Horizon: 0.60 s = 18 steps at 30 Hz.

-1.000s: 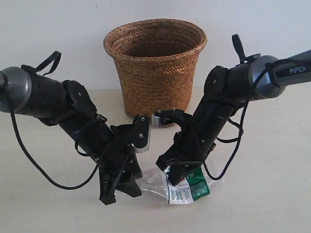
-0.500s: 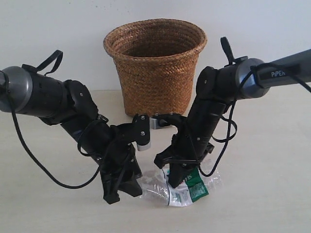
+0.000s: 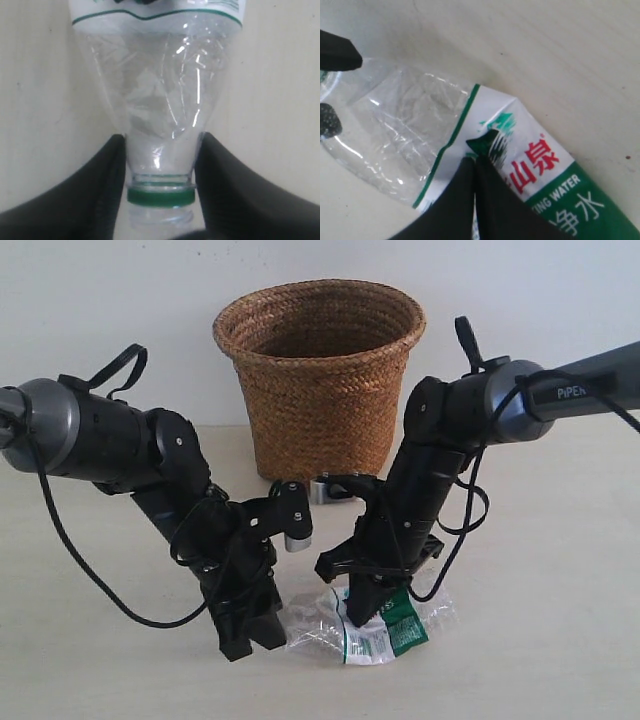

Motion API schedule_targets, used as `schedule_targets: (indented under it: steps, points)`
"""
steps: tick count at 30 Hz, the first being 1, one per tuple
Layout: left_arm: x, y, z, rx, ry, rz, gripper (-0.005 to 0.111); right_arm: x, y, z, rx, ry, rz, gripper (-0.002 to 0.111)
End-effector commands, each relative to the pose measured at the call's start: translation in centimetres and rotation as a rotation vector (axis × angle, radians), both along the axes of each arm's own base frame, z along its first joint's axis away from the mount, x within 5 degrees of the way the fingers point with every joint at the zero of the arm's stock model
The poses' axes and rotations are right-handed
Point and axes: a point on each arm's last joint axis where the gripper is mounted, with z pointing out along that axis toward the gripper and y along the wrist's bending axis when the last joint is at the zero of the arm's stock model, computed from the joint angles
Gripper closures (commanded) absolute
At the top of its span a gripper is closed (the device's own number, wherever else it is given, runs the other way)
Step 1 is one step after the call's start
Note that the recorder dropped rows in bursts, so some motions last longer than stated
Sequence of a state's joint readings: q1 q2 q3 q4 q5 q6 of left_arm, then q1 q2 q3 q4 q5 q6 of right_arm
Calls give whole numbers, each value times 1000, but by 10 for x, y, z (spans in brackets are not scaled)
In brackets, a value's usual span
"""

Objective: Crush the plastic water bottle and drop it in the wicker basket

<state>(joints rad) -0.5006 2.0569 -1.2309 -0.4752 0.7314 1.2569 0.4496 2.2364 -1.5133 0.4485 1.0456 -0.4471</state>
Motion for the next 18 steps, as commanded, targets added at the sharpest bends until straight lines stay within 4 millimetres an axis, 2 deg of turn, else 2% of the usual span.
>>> schedule_targets:
  steps: [1, 4, 9, 15, 18]
  points:
    - [0, 16, -22, 127, 7, -70, 103, 6, -49, -51, -264, -6, 127, 108]
    - [0, 16, -22, 125, 5, -68, 103, 9, -50, -34, -185, 9, 123, 108]
    - [0, 16, -19, 121, 1, -67, 103, 9, -42, 12, -67, -65, 112, 108]
    - [0, 16, -18, 120, -3, -67, 103, 4, -43, 66, -22, -163, 117, 108]
    - [0, 16, -18, 120, -3, -69, 103, 1, -44, 83, -13, -192, 118, 108]
